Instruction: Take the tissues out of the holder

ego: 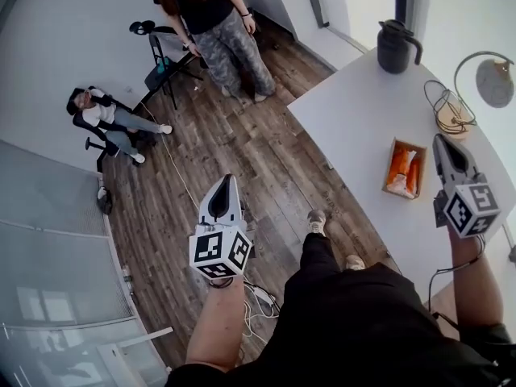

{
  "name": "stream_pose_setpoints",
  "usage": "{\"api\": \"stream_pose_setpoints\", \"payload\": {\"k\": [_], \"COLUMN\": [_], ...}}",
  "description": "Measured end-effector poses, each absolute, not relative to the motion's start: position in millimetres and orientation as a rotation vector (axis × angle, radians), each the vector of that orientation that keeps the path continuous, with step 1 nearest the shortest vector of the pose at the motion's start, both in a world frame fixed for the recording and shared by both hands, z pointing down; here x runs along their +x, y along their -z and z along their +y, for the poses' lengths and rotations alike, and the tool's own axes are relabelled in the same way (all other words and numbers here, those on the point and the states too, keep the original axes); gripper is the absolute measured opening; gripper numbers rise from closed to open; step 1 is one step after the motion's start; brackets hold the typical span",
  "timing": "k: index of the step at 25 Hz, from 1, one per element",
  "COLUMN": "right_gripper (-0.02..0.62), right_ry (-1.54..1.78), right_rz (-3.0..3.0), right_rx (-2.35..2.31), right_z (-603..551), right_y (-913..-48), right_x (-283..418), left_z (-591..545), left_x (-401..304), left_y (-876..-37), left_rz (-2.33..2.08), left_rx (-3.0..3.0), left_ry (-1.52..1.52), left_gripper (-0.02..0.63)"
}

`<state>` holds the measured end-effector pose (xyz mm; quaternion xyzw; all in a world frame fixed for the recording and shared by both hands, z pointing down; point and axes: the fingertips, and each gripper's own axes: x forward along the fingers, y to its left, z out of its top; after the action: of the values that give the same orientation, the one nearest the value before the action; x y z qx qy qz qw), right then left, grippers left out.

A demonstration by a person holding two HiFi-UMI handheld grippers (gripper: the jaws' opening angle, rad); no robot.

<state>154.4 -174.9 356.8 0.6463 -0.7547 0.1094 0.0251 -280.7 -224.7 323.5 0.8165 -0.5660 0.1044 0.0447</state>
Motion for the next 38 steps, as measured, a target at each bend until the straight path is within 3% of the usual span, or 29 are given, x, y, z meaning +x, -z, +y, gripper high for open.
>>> {"api": "stream_pose_setpoints", "payload": {"k": [21, 38], "right_gripper": [0.005, 0.005], "right_ry": [-0.455, -0.561], "right_rz": [-1.7, -1.279], "right_rx": [2.541, 2.725], "right_z": [-181.3, -150.2], "right_y": [-373.9, -397.3], "right_x": [203.2, 171.3], "left_z": [-430.8, -431.2], "left_x": [-82.3, 55.3], "left_y": [-346.2, -384.0], "left_rz": [-0.823, -0.117], "left_rx": [2.926, 3.019], "left_ry": [-0.341, -0.351], "left_gripper": [0.005, 0.005]}}
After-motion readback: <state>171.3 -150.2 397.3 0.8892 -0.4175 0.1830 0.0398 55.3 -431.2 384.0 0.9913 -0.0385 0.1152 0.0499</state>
